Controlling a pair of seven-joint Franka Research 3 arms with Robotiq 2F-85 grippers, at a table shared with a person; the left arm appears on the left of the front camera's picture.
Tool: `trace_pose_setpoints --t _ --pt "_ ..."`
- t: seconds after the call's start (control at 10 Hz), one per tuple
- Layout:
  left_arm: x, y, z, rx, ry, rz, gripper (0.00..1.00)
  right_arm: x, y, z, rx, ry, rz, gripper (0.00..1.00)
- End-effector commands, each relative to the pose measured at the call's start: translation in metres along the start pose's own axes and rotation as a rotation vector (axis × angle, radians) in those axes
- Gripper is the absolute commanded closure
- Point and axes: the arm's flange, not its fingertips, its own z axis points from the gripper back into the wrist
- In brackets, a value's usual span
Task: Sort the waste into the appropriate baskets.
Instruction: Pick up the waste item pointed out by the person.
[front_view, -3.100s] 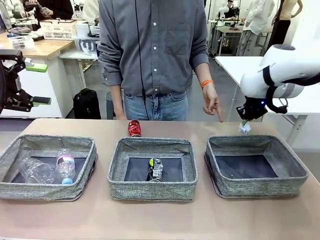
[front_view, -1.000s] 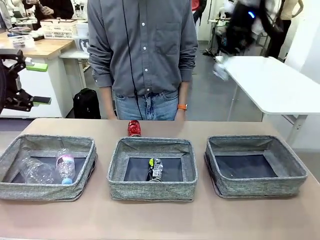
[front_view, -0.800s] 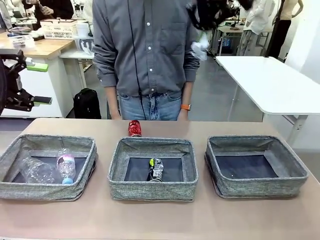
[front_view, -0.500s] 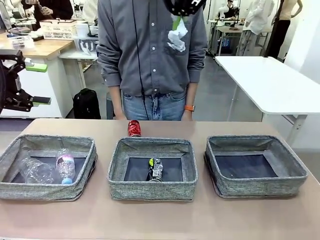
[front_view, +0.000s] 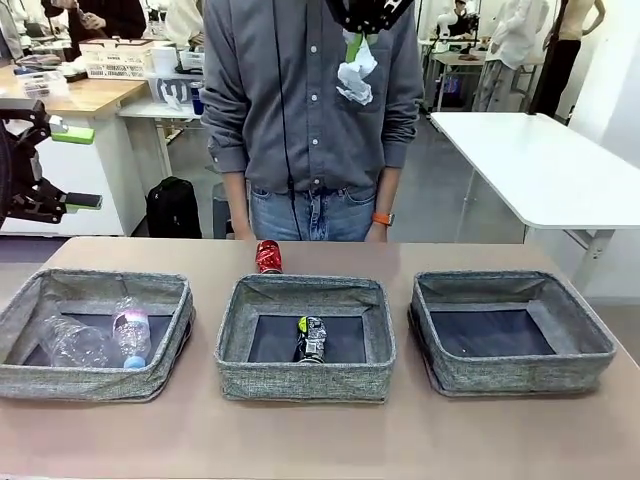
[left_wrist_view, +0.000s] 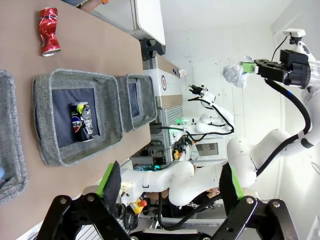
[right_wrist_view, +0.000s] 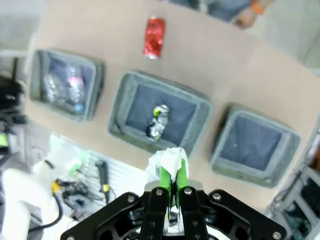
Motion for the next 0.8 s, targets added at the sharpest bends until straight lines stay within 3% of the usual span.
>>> trace_pose_setpoints --t 0.0,0.2,0.3,0.7 --pt "-0.001 -0.003 0.001 -0.001 0.009 0.006 0.0 -0.006 0.068 0.006 0.011 -0.129 0.025 0.95" --pt "-0.001 -0.003 0.001 -0.001 0.009 0.006 0.0 -0.021 0.104 0.027 -0.04 -0.223 -0.001 0.95" --pt "-0.001 -0.003 0.001 -0.001 0.009 0.006 0.0 -0.031 0.113 0.03 -0.076 -0.216 0.018 0.95" --pt "-0.001 -0.003 0.001 -0.001 0.009 0.006 0.0 -0.034 0.105 0.029 -0.141 -0.24 -0.072 0.95"
